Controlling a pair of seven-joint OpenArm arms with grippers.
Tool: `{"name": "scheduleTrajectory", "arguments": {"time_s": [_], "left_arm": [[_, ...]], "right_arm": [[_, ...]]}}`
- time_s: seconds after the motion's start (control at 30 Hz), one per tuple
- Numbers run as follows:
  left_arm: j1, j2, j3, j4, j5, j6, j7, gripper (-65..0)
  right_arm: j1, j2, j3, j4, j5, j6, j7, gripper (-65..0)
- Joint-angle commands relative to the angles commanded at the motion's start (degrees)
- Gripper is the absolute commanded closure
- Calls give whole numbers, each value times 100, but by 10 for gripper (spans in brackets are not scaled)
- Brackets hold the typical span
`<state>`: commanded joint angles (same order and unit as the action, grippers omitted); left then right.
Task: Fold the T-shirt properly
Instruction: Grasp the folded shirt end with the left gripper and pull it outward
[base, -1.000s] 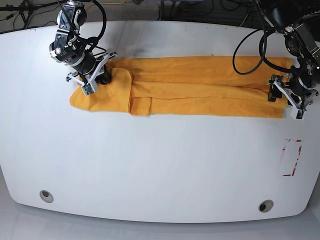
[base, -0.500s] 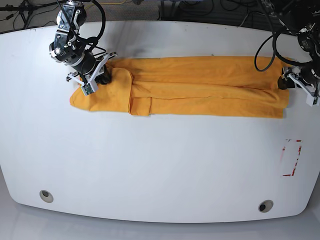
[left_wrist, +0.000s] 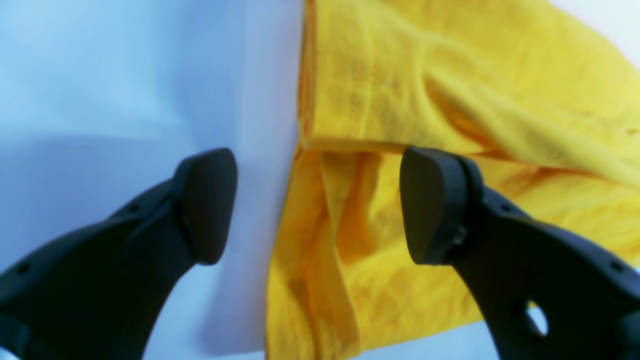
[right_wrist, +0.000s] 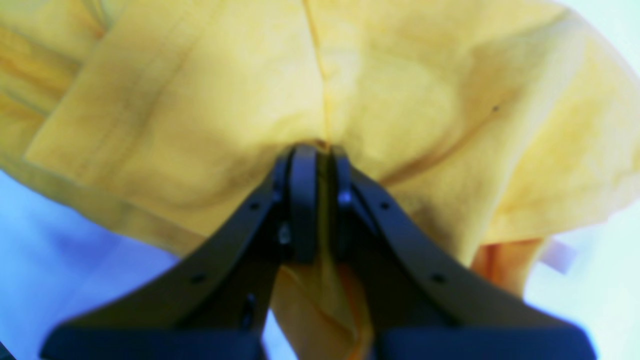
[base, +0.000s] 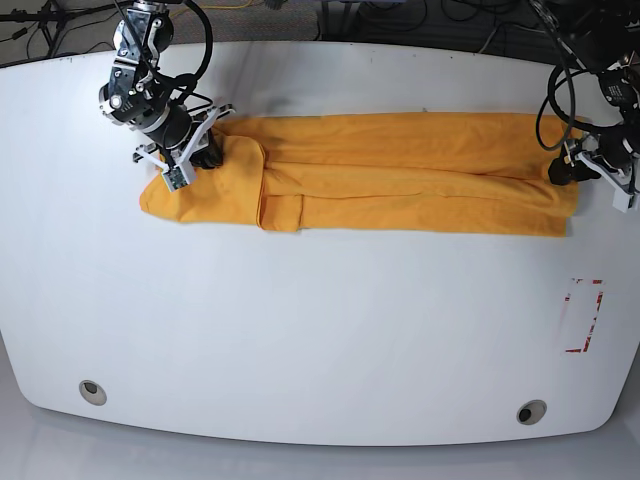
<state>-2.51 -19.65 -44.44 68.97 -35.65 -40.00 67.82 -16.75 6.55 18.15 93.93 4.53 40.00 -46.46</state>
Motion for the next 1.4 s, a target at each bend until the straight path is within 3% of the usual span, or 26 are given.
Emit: {"name": "scheduleTrajectory", "arguments": {"time_s": [0.33, 0.43, 0.63, 0.7, 1.0, 1.4], "left_arm": [[-193, 193, 422, -9, -18, 0, 18, -468], [-193, 211, 510, -9, -18, 0, 18, -385], [-193, 343, 527, -9, 9, 0, 9, -76], [-185, 343, 527, 0, 9, 0, 9, -24], [-149, 246, 563, 545, 0, 0, 26, -15], [431, 237, 1978, 3218, 0, 0, 35, -15]], "right_arm": [[0, 0, 0, 9, 0, 0, 0, -48], [0, -9, 0, 9, 0, 0, 0, -48], [0, -9, 0, 9, 0, 0, 0, -48], [9, -9, 0, 9, 0, 0, 0, -48], [26, -18, 0, 9, 0, 0, -9, -48], [35, -18, 0, 9, 0, 0, -18, -48]]}}
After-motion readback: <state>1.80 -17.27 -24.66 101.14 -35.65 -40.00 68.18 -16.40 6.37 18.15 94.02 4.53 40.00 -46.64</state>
